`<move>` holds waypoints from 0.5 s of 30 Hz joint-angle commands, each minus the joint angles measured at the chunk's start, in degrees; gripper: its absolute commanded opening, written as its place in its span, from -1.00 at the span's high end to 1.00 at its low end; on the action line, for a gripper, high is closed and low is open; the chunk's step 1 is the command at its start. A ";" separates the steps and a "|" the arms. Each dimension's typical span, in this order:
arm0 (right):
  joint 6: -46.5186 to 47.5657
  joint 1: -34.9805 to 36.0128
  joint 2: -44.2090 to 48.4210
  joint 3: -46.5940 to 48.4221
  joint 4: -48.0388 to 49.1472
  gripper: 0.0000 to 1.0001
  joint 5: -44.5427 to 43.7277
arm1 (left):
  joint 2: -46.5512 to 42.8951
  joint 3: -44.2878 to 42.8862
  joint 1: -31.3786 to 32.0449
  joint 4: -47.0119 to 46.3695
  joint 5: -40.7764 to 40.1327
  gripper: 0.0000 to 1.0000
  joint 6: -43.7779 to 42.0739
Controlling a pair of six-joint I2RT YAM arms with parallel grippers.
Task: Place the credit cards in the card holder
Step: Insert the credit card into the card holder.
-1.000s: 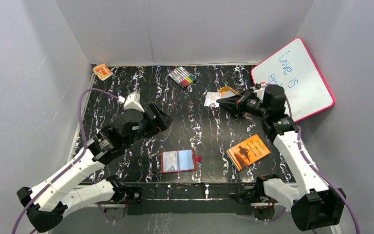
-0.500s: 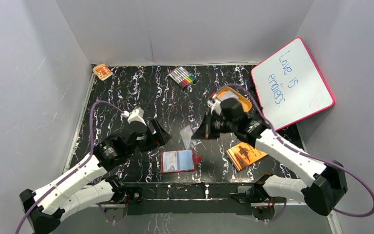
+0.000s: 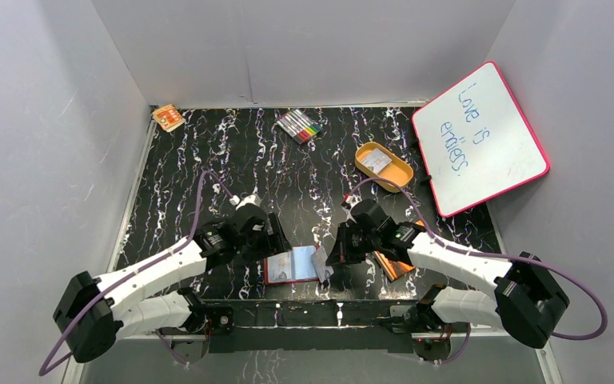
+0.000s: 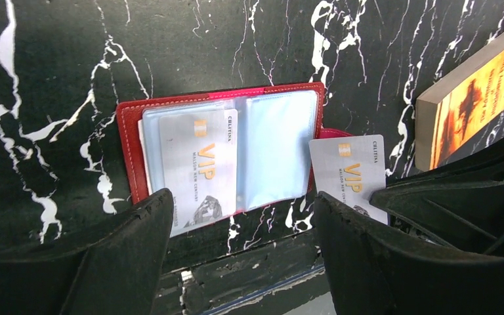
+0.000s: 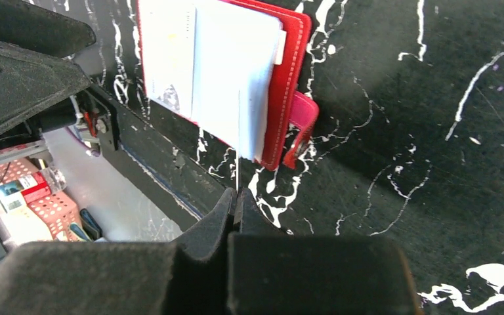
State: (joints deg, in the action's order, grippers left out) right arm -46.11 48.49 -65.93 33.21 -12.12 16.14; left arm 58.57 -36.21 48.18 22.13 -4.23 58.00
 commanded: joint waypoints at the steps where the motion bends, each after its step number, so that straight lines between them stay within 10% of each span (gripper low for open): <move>1: -1.11 0.05 0.99 -1.24 2.59 1.00 -2.44 | 3.83 -1.59 0.16 -3.97 2.37 -0.50 -1.67; 15: -1.67 0.08 -2.43 -1.83 2.47 1.00 -1.08 | 16.64 -7.64 1.02 -7.10 4.23 -0.44 -5.05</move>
State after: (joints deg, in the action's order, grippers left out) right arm -47.31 48.49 -67.40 31.92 -11.79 14.72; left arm 73.82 -41.71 48.73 15.59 -0.93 54.59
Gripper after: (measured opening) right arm 0.011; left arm 0.730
